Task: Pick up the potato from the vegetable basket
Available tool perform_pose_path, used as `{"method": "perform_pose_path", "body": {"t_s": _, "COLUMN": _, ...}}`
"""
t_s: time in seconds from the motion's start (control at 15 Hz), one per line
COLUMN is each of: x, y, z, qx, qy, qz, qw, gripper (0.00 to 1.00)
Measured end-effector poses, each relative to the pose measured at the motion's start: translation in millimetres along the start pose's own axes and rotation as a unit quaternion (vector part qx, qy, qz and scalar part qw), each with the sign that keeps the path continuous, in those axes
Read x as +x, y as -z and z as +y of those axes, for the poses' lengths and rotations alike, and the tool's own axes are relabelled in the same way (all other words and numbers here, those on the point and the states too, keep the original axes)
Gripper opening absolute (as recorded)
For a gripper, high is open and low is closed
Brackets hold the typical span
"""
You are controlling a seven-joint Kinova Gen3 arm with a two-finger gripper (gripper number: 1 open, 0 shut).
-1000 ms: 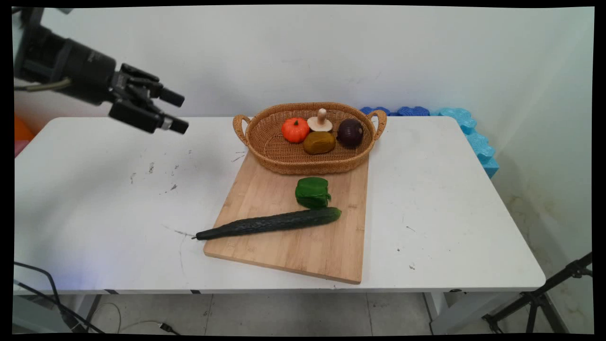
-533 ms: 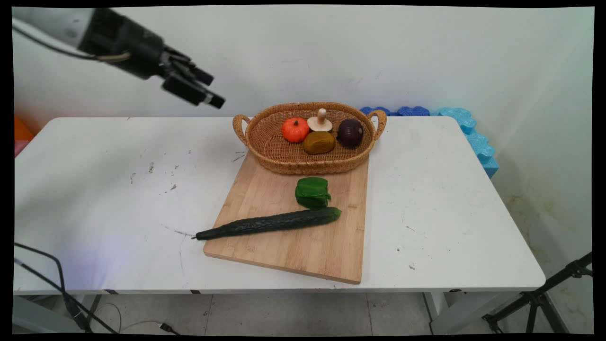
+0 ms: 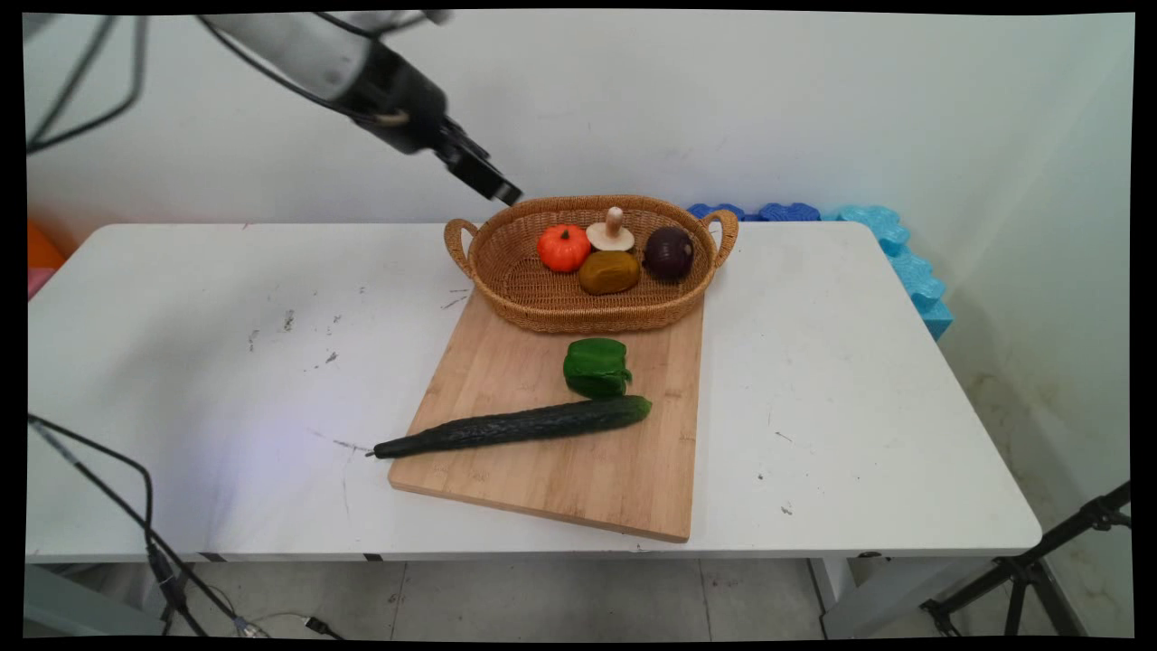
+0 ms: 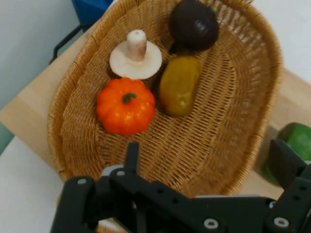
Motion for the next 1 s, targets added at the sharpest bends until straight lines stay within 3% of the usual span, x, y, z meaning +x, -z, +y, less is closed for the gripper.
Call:
{"method": "perform_pose_path", "body": {"t_s": 0.53, "x": 33, "y": -113, "z": -2, "qx": -0.003, "qy": -0.002, "qz": -0.044, "qw": 0.9990, "gripper": 1.00}}
{"method": "perform_pose_path", "body": {"t_s": 1.0, "x": 44, "y": -178, "z": -2, "qx": -0.009, "qy": -0.002, "qz": -0.062, "qw": 0.9980, "gripper": 1.00}}
